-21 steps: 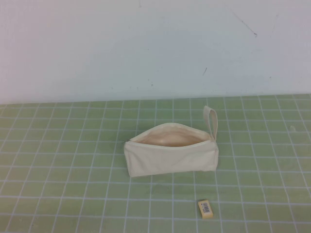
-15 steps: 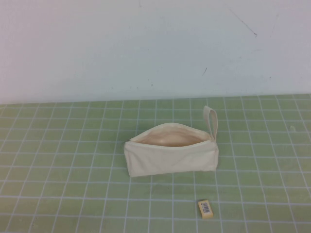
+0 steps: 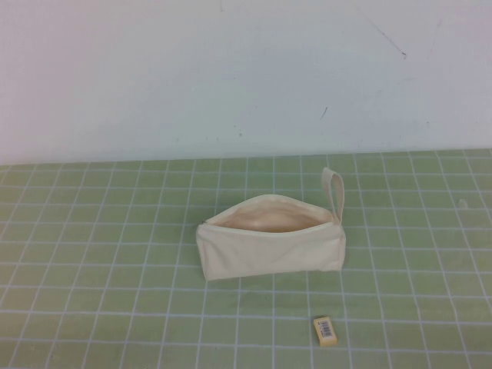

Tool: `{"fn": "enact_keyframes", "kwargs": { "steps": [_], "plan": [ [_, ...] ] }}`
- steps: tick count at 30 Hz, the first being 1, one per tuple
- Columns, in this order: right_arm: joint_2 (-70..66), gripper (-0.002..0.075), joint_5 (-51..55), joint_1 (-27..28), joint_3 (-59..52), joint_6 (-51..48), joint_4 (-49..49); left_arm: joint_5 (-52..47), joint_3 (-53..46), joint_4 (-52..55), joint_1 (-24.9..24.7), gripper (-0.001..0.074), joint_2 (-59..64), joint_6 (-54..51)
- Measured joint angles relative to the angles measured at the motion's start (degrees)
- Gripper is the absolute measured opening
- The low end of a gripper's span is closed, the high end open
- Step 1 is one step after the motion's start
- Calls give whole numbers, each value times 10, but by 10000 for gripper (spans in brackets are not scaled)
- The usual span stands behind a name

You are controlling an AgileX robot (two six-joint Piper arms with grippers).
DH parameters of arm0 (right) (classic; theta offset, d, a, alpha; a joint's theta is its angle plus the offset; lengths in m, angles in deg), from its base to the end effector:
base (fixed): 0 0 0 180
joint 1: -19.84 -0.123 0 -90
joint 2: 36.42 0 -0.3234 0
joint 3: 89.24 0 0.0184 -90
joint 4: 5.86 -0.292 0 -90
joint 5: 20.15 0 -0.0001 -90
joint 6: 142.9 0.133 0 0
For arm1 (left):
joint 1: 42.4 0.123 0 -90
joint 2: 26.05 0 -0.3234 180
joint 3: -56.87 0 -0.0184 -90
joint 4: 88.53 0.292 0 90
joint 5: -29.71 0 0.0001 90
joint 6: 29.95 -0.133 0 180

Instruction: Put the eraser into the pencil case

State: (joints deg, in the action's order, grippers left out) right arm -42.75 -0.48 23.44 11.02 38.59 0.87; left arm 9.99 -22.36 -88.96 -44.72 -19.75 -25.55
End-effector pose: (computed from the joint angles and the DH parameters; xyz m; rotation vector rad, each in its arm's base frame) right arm 0.0961 -0.0113 0.1612 0.0075 1.8454 -0.1395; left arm 0.0964 -0.0042 0.1645 -0.0381 1.8375 -0.0896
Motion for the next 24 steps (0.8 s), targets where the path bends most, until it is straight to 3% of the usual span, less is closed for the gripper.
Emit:
{"fn": "enact_keyframes", "kwargs": {
  "steps": [15, 18, 24],
  "plan": [
    [0, -1, -26, 0, 0, 0, 0, 0, 0, 0, 0, -1, 0, 0],
    [0, -1, -99, 0, 0, 0, 0, 0, 0, 0, 0, -1, 0, 0],
    [0, -1, -348, 0, 0, -8, 0, 0, 0, 0, 0, -1, 0, 1]
  ]
}}
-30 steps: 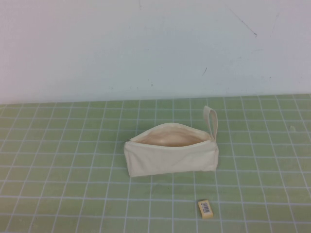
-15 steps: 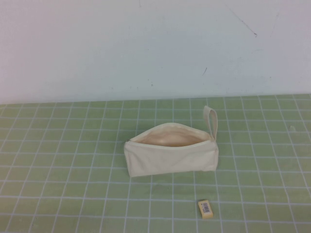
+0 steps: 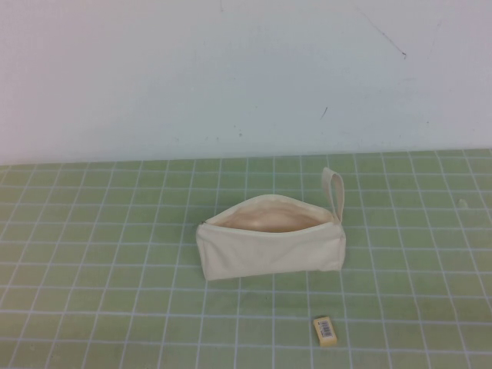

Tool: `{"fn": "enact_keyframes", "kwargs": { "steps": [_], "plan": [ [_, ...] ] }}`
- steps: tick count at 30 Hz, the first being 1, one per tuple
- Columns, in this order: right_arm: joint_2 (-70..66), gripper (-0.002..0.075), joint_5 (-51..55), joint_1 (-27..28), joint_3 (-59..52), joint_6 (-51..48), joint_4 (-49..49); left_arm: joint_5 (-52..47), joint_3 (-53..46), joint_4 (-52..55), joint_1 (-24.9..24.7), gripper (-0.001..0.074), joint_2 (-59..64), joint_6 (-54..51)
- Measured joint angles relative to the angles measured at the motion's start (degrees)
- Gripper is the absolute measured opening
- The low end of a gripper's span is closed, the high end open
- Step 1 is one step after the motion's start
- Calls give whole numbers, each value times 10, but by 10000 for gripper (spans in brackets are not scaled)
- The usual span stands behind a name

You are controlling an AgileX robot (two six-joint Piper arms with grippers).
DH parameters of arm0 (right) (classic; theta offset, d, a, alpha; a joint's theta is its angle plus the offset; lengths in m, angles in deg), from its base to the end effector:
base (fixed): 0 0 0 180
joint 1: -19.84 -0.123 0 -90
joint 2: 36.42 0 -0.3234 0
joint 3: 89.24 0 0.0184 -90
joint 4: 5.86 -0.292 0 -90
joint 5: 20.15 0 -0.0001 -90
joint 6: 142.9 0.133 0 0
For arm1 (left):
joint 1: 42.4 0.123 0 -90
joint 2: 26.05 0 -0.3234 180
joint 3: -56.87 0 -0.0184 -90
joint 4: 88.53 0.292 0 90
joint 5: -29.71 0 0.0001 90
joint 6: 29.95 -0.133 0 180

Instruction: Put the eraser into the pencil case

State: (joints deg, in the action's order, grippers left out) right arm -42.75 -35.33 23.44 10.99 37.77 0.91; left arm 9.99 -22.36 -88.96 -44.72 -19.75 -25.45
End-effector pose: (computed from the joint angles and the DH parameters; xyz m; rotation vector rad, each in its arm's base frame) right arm 0.0945 -0.0018 0.2400 -0.0514 1.2396 -0.1243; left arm 0.0964 -0.0042 0.1645 -0.0397 1.8375 -0.0908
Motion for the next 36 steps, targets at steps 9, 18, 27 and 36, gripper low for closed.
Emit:
{"fn": "enact_keyframes", "kwargs": {
  "steps": [9, 18, 27, 36],
  "plan": [
    [3, -1, -303, 0, 7, -49, -93, 0, 0, 0, 0, -1, 0, 1],
    [-1, -1, -165, 0, 208, -287, -162, 0, 0, 0, 0, -1, 0, 1],
    [-188, -1, 363, 0, 492, -279, -168, 0, 0, 0, 0, -1, 0, 1],
    [-476, -1, 702, 0, 594, -342, -233, 0, 0, 0, 0, -1, 0, 1]
  ]
}}
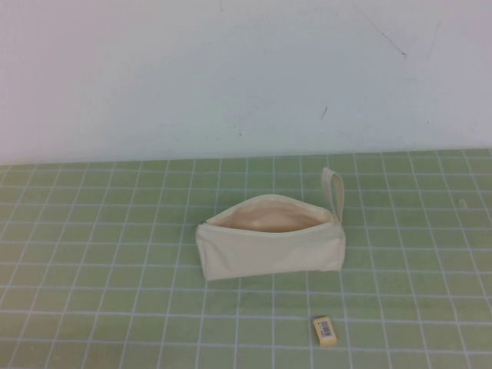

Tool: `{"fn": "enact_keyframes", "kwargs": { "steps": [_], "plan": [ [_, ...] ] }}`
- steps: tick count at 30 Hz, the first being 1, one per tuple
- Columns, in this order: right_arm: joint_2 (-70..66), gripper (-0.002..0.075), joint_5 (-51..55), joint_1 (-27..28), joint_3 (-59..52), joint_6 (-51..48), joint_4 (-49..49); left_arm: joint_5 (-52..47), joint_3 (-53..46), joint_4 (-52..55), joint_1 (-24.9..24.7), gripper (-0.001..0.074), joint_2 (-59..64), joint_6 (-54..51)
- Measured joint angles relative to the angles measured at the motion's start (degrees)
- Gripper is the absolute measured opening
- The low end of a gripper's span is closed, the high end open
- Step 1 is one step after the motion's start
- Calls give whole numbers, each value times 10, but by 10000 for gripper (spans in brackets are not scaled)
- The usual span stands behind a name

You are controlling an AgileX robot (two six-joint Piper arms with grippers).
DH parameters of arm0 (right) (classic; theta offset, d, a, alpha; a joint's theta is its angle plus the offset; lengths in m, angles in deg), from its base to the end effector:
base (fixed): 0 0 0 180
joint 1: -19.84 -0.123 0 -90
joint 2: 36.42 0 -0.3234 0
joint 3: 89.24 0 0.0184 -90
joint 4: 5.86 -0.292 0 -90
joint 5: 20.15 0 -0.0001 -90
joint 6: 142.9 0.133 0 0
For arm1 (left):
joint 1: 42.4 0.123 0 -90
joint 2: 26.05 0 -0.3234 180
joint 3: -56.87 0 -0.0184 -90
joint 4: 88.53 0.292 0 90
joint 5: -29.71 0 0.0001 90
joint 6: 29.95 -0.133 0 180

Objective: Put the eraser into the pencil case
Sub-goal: Pick up the eraser from the table

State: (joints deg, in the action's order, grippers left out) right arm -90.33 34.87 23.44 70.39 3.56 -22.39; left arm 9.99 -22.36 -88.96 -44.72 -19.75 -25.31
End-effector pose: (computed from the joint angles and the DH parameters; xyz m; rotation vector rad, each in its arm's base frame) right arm 0.1888 0.0192 0.4012 -0.5145 2.1547 -0.0015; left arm 0.0964 -0.0042 0.1645 -0.0419 1.8375 -0.0925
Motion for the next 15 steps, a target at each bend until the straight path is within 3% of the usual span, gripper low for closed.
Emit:
{"fn": "enact_keyframes", "kwargs": {
  "steps": [4, 7, 9, 15],
  "plan": [
    [-99, -1, 19, -2, 0, -64, -75, 0, 0, 0, 0, -1, 0, 0],
    [-162, 0, 19, -32, 0, -87, -100, 0, 0, 0, 0, -1, 0, 0],
    [-197, 0, 19, -74, 0, -84, -88, 0, 0, 0, 0, -1, 0, 0],
    [-295, 0, -19, -267, 0, 23, 22, 0, 0, 0, 0, -1, 0, 0]
  ]
}}
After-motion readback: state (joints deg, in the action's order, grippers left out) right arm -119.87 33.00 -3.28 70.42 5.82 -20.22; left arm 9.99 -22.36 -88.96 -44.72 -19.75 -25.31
